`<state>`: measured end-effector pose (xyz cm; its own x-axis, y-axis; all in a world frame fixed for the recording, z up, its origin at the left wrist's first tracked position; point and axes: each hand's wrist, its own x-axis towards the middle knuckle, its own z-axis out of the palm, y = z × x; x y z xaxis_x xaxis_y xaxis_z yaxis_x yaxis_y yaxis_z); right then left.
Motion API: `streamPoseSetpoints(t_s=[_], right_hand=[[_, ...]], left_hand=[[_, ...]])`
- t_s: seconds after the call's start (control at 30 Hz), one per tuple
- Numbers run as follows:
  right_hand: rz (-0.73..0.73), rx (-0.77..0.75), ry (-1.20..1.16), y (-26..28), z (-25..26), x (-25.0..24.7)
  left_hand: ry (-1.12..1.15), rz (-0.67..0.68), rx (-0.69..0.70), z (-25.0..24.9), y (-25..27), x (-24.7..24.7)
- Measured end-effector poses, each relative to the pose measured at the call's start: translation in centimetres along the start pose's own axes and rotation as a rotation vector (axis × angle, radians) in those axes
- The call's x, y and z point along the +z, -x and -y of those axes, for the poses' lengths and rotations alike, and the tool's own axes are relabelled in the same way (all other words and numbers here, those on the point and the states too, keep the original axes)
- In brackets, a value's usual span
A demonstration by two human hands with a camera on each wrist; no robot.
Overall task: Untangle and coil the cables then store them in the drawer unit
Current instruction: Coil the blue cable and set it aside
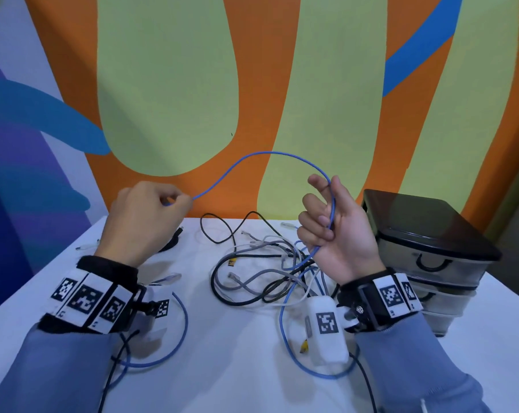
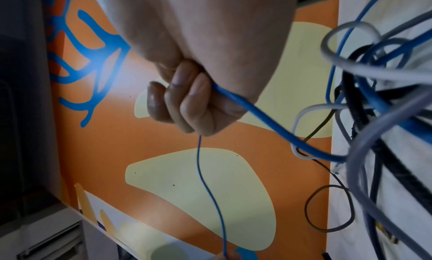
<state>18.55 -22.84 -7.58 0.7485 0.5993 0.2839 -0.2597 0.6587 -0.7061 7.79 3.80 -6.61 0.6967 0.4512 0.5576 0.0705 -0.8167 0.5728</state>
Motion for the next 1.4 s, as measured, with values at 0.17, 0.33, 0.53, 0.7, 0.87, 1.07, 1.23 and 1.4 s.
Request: streamPoseSetpoints(t_s=[0.17, 0.33, 0.53, 0.7, 0.87, 1.07, 1.23, 1.4], right_hand=[[-0.016, 0.030, -0.042, -0.1, 0.0, 0.0], [-0.129, -0.069, -0.012, -0.3, 0.2, -0.3], [-0.159, -0.176, 0.011, -0.3, 0.2, 0.2], [-0.086, -0.180, -0.012, 0.1, -0.2, 1.0], [0.026, -0.164, 0.146, 0.2, -1.4, 1.7], [0.117, 0.014, 0.620, 0.5, -3.6, 2.1], [0.148, 0.077, 0.624, 0.6, -3.2, 2.2], [0.209, 0.160, 0.471, 0.7, -2.4, 2.6]], left_hand=[[-0.021, -0.144, 0.035, -0.5, 0.2, 0.0], [-0.176, 0.135, 0.038, 0.0, 0.5, 0.2], [-0.209, 0.525, 0.185, -2.5, 1.8, 1.1], [-0.164, 0.668, 0.382, -5.5, 4.2, 2.3], [0.095, 0.728, 0.568, -7.5, 5.8, 2.8], [0.384, 0.598, 0.569, -7.2, 4.8, 1.1], [0.488, 0.253, 0.470, -5.6, 3.5, -0.2], [0.570, -0.056, 0.346, -4.5, 2.1, -1.0]])
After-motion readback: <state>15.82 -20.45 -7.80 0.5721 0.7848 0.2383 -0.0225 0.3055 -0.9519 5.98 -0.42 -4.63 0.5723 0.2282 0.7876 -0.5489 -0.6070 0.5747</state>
